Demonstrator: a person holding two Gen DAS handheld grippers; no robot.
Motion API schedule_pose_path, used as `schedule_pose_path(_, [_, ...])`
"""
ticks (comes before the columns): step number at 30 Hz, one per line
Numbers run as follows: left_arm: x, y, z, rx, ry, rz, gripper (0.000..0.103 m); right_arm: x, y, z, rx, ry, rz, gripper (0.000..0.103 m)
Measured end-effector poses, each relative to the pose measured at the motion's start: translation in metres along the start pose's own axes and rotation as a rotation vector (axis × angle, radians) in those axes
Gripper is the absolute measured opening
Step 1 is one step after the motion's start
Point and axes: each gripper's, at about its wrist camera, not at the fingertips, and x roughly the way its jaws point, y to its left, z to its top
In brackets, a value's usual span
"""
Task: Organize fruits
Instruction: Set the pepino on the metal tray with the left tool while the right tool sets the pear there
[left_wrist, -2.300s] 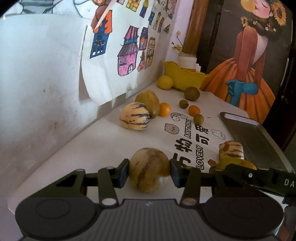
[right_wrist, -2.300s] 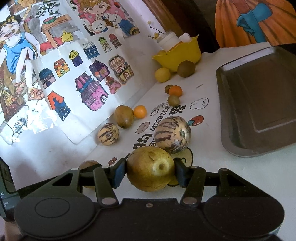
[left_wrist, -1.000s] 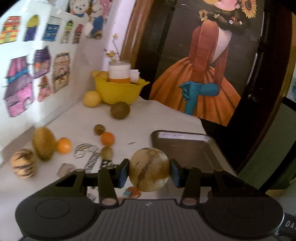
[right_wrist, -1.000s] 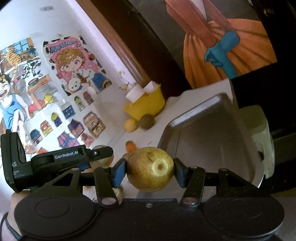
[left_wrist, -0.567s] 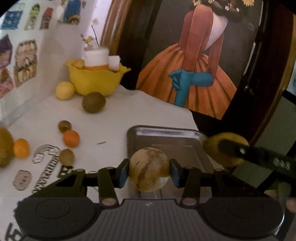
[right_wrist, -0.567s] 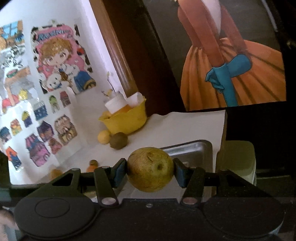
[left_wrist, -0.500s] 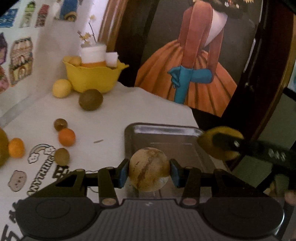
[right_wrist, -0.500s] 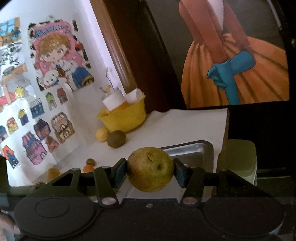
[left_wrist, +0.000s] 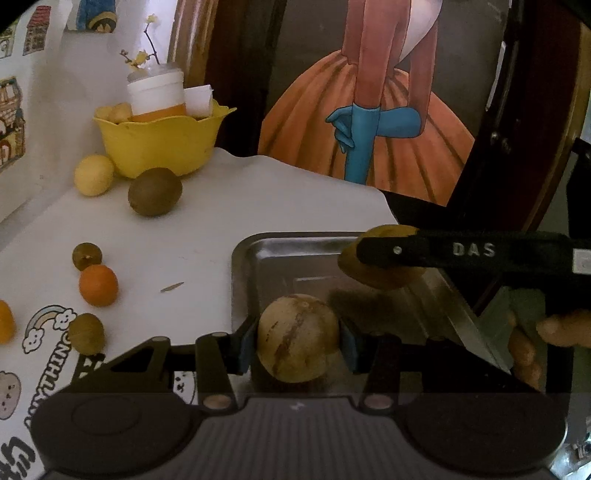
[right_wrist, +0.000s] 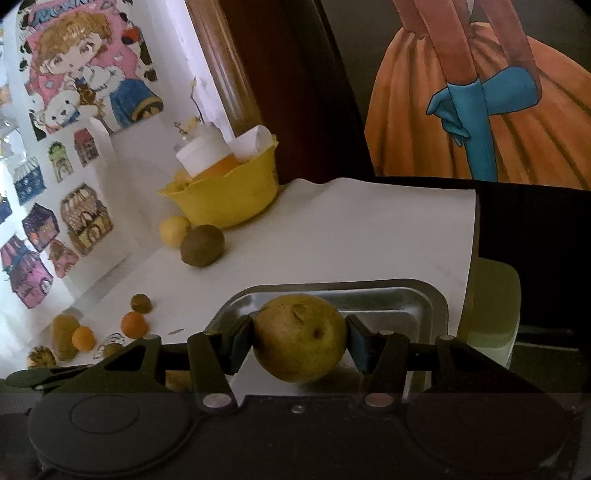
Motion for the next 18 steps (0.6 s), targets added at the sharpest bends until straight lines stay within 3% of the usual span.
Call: schedule_pose_path(18, [0.010,0.001,-0.005,-0.001,0.034,-0.030,0.051,0.012,0.004,0.000,-0.038,0.038,-0.007,0.055])
